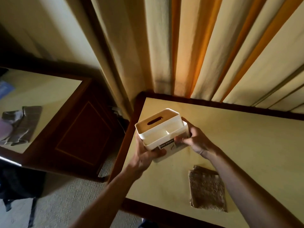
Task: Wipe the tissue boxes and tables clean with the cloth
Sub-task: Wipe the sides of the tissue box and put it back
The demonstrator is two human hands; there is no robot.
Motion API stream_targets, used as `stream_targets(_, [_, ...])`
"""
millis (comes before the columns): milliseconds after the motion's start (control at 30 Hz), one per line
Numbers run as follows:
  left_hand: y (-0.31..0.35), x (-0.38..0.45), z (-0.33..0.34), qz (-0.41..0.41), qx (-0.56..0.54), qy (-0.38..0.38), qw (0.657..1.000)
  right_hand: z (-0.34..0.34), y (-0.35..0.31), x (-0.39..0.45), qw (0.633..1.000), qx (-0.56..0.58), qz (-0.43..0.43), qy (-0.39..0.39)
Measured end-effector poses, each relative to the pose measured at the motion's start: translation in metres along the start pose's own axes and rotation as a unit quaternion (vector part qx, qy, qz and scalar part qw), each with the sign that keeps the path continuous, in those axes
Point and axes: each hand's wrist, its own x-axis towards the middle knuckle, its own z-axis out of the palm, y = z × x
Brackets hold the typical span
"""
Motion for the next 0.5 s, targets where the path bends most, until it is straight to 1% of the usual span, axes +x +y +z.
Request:
stream_targets(100, [-0.005,0.023,-0.021,0.017,0.036,-0.043,0.998,0.012,0.006,0.010,0.998,0.034,-0.024,0.039])
stream_targets(167, [-0.007,0.038,-0.037,-0.018,0.055,-0.052,0.997,0.021,0.012,0.017,0.996,0.057,-0.050,0.056])
stream_targets(233, [-0.008,0.053,-0.052,-0.031,0.081,-0.073,0.993,0.033,0.022,0.025,0.993,0.058,-0.064,0.083])
stream_targets(367, [-0.011,0.087,-0.078,-0.035,0.140,-0.114,0.983,0.054,0.040,0.042,0.986,0.056,-0.064,0.141])
stream_targets(500, [-0.019,0.112,-0.098,-0.047,0.154,-0.152,0.975,0.068,0.041,0.063,0.979,0.064,-0.073,0.179])
